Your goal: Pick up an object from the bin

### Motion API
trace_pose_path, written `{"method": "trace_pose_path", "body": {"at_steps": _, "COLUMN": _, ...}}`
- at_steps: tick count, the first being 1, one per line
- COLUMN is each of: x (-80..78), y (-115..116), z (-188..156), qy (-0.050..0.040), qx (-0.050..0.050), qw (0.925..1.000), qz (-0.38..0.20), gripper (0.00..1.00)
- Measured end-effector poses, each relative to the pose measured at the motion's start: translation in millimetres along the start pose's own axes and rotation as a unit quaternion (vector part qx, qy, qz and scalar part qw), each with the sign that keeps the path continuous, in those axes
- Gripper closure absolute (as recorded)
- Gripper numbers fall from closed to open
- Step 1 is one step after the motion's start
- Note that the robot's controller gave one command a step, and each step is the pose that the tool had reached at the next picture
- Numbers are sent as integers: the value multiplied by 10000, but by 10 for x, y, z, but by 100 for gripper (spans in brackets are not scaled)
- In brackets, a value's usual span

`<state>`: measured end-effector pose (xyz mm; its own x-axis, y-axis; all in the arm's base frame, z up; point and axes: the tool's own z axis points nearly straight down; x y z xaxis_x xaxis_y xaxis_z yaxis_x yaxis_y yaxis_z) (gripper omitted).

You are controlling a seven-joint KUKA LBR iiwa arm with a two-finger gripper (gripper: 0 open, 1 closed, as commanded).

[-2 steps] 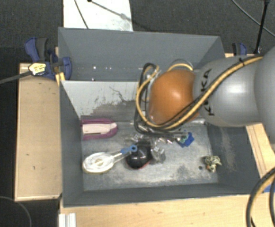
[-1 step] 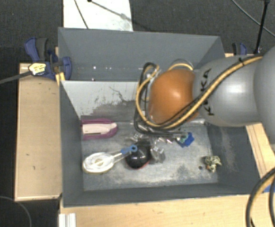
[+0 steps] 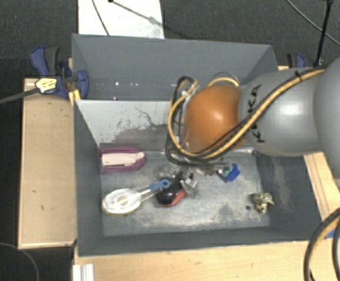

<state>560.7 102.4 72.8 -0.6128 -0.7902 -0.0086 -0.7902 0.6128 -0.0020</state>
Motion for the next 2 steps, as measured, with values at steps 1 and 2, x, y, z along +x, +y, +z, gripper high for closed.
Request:
{"method": "trace_pose_path", "body": {"at_steps": 1, "x": -10, "y": -5, "z": -241, "qy": 19, "qx": 2, "qw": 10000, "qz": 37, "gripper": 100}}
{"method": "trace_pose_path", "body": {"at_steps": 2, "x": -29, "y": -17, "z": -784, "qy": 11, "qx": 13, "qw": 9999, "qz": 101, "gripper": 100}}
